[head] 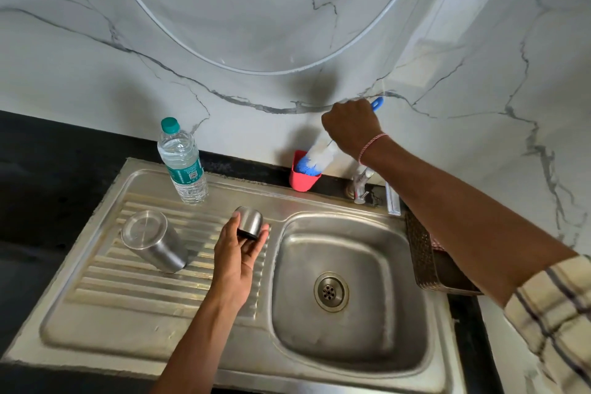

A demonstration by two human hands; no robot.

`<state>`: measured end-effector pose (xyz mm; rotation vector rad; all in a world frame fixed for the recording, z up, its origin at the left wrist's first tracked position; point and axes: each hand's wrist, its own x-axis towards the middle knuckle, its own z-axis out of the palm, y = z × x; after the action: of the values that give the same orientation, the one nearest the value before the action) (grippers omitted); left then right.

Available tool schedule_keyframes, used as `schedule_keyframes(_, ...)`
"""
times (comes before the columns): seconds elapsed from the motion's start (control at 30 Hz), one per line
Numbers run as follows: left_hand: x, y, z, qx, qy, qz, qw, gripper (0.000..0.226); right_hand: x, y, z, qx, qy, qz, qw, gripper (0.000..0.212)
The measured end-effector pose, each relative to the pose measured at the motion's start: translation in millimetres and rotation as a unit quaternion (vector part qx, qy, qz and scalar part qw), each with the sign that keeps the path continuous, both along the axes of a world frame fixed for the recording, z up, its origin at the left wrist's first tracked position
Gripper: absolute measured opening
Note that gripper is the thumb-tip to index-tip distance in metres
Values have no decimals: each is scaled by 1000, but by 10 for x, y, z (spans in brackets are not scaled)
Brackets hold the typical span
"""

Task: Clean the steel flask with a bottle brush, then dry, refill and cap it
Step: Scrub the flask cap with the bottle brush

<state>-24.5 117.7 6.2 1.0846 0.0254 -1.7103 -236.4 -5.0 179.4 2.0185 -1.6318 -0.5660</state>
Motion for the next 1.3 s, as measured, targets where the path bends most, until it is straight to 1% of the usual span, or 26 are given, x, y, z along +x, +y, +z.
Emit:
schedule_keyframes(0.03, 21, 16, 4, 10, 3, 1, 1000, 50, 2, -4, -38, 5, 1, 0, 1000, 24)
schedule_keyframes(0.1, 52, 38, -16, 16, -32, -11, 999, 45, -25, -11, -50, 4, 1, 3, 1000, 24)
schedule_keyframes(0.13, 65, 49, -21, 12, -54, -20, 998, 43, -48, -16, -18, -2, 0, 4, 1000, 24)
schedule_keyframes(0.2, 84, 73, -35, -5, -71, -29, 997, 45, -101, -21, 106, -17, -6, 3, 1000, 22)
schedule_keyframes(0.3, 81, 80, -21, -27, -51, -40, 997, 50, -202, 16, 367, -33, -14, -22, 999, 19)
schedule_keyframes(0.47, -36, 102, 29, -17, 6, -29, 999, 43, -395, 180, 722, -72, -38, -73, 994, 15)
schedule_keyframes(0.63, -114, 167, 65, -23, 9, -41, 999, 46, -507, 383, 821, -69, -66, -107, 990, 18)
schedule_keyframes(0.73, -105, 219, 64, -41, -12, -67, 997, 50, -555, 504, 816, -80, -75, -113, 987, 19)
schedule_keyframes(0.83, -85, 255, 68, -47, -58, -93, 993, 58, -628, 599, 813, -106, -83, -129, 982, 17)
schedule_keyframes(0.9, -81, 286, 68, -45, -87, -102, 990, 49, -670, 669, 763, -135, -96, -138, 977, 16)
schedule_keyframes(0.97, -83, 326, 76, -42, -97, -104, 989, 40, -685, 739, 648, -151, -114, -145, 971, 16)
schedule_keyframes(1.17, -89, 426, 116, -42, -80, -102, 991, 31, -718, 950, 196, -157, -174, -192, 953, 16)
schedule_keyframes(1.23, -70, 448, 124, -45, -71, -96, 992, 37, -732, 1041, 112, -162, -206, -212, 941, 20)
schedule_keyframes(1.3, -51, 458, 114, -44, -61, -86, 993, 52, -718, 1161, 51, -168, -258, -233, 922, 26)
